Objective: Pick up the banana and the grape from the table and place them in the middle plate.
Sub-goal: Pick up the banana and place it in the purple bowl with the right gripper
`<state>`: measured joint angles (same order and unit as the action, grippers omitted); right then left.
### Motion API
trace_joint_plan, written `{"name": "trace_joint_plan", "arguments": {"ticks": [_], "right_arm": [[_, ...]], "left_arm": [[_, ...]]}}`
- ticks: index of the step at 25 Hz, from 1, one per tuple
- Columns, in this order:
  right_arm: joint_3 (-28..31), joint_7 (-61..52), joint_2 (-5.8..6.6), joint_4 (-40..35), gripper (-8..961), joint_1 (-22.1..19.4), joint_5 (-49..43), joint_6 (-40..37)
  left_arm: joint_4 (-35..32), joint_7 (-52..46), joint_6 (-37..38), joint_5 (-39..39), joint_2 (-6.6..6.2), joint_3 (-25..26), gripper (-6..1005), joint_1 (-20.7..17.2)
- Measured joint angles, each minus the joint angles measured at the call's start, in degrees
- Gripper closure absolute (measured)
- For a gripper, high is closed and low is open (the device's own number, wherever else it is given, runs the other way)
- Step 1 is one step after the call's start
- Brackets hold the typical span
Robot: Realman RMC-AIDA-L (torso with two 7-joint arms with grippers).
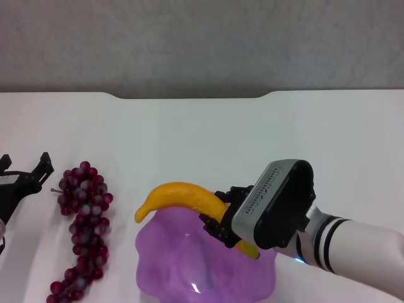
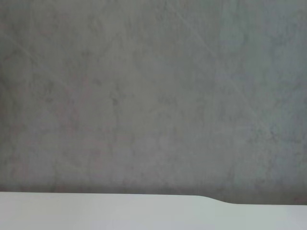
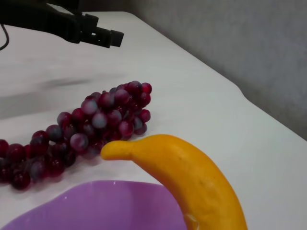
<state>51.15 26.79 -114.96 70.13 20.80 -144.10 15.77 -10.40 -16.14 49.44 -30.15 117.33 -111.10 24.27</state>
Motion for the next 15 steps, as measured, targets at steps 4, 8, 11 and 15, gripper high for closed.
{"name": "trace_joint_plan", "arguments": {"ticks": [4,8,11,15], "right_arm": [[-1.1,0.0,-0.04,-0.3,461,-0.1,0.0,-0.7],[-2.3,0.1,0.05,-2.1,452,0.5,0.0,-0.7],[-3.0,0.8,-0.04,-3.1,430,1.0,0.0,-1.9],[-5.2,5.0,-0.03,-3.5,400,0.7,-0.4,-6.0]], "left_arm": [[0.0,0.0,0.0,0.0,0.00,0.0,136,0.1],[0.0,0.0,-0.1,0.0,0.06,-0.1,137,0.1],[0.0,0.0,-0.1,0.0,0.09,0.0,137,0.1],[0.0,0.0,-0.1,0.0,0.09,-0.1,137,0.2]]}}
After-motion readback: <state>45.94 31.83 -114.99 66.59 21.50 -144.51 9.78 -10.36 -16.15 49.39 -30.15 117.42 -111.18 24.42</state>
